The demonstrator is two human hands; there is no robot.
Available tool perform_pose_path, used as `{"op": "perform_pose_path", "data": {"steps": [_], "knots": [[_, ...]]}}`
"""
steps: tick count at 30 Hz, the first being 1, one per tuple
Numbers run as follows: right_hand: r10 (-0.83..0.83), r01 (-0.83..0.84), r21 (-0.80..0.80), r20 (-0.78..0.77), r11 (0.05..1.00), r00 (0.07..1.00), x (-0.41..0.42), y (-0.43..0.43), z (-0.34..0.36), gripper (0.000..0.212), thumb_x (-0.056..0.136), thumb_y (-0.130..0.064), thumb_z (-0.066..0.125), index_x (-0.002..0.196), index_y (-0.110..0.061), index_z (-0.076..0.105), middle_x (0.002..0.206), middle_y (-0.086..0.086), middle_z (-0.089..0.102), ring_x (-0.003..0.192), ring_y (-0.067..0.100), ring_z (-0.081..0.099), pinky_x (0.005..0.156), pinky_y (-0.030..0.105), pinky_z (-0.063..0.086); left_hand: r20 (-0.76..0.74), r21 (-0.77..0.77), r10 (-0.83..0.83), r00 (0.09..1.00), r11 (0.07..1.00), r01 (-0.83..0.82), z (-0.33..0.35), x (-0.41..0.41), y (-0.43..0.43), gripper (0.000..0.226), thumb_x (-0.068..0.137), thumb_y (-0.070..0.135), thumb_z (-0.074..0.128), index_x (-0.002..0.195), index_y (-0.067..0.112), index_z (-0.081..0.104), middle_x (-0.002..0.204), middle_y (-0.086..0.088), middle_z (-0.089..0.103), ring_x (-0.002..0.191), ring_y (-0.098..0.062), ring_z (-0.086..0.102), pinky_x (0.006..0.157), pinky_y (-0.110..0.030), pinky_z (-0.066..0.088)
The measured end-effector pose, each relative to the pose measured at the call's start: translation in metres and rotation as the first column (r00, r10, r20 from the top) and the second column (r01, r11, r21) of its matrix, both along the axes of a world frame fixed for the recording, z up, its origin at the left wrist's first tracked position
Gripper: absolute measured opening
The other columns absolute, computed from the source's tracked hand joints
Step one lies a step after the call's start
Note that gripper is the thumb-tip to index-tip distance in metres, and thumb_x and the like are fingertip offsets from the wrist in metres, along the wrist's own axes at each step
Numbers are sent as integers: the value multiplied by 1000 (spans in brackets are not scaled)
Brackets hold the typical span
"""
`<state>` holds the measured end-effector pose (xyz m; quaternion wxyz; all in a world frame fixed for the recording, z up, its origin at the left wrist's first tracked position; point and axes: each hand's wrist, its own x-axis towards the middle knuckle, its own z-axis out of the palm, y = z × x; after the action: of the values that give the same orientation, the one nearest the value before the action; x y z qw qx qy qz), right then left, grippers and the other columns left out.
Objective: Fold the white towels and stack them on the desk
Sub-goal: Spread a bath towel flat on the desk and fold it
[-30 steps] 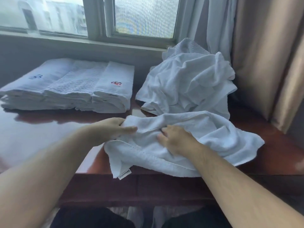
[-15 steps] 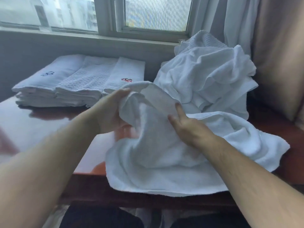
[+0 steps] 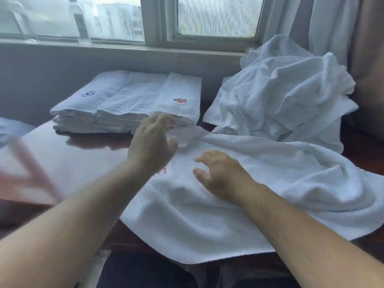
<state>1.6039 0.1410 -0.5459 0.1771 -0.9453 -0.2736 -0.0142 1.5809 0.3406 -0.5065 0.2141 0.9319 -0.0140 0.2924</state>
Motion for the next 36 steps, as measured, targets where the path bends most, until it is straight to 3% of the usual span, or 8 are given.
{"op": "perform_pose_path", "data": {"steps": [5, 12, 18, 22, 25, 29, 33, 36], "knots": [[-86, 60, -212, -115, 975, 990, 15, 4, -14, 61, 103, -59, 24, 159, -35, 23, 170, -1, 9, 156, 23, 4, 122, 47, 8, -434, 149, 121, 893, 987, -61, -53, -39, 0, 36, 99, 43, 41, 130, 29, 55, 137, 3, 50, 126, -23, 45, 103, -39, 37], [-121, 86, -243, -133, 966, 984, 21, 7, -20, 65, 100, -63, 17, 160, -39, 9, 170, -3, -5, 156, 23, -9, 122, 49, 1, -531, 108, 60, 845, 994, -2, -48, -36, 30, 42, 103, 43, 42, 144, 36, 45, 157, 10, 34, 145, -18, 25, 116, -38, 22], [20, -69, -275, -178, 959, 984, 17, 5, -17, 78, 87, -78, 13, 158, -49, 3, 169, -11, -10, 156, 19, -14, 122, 45, -5, -659, 234, 81, 748, 967, 102, -15, -52, 60, 24, 89, 63, 58, 110, 53, 64, 104, 17, 52, 96, -9, 48, 88, -34, 44], [152, -192, -243, -174, 951, 973, 10, 8, -17, 82, 78, -81, 11, 156, -54, 9, 168, -18, -4, 156, 16, -10, 121, 38, -4, -527, 283, 65, 847, 954, 103, -14, -49, 48, 11, 93, 56, 56, 89, 48, 62, 95, 16, 58, 94, -13, 55, 78, -29, 42], [140, -156, -131, -124, 979, 982, 12, 8, -19, 60, 96, -64, 32, 154, -48, 31, 168, -15, 15, 156, 14, 4, 121, 34, 3, -514, 139, -92, 853, 972, 189, -36, -47, 32, 35, 95, 51, 57, 129, 44, 60, 139, 11, 51, 126, -15, 48, 107, -32, 35], [-28, 27, -28, -35, 999, 999, 14, 3, -23, 47, 102, -51, 40, 146, -39, 48, 163, -7, 32, 152, 15, 21, 120, 40, 13, -517, 178, 52, 855, 983, 48, -51, -38, 31, 57, 98, 59, 43, 151, 36, 39, 161, 8, 31, 147, -21, 26, 120, -38, 19], [-8, 9, -51, 20, 999, 1000, 14, 4, -21, 46, 101, -48, 43, 144, -37, 51, 157, -10, 41, 146, 17, 30, 116, 41, 22, -458, 271, 151, 876, 962, -24, -43, -37, 29, 48, 99, 53, 38, 146, 44, 37, 146, 6, 46, 138, -26, 38, 108, -42, 33], [61, -60, -16, 39, 998, 997, 9, 4, -16, 45, 94, -46, 47, 137, -38, 60, 145, -17, 52, 132, 18, 42, 114, 43, 31, -535, 348, 308, 787, 929, -127, -33, -38, 18, 44, 99, 52, 33, 137, 34, 46, 138, 0, 55, 127, -28, 51, 87, -41, 38]]}}
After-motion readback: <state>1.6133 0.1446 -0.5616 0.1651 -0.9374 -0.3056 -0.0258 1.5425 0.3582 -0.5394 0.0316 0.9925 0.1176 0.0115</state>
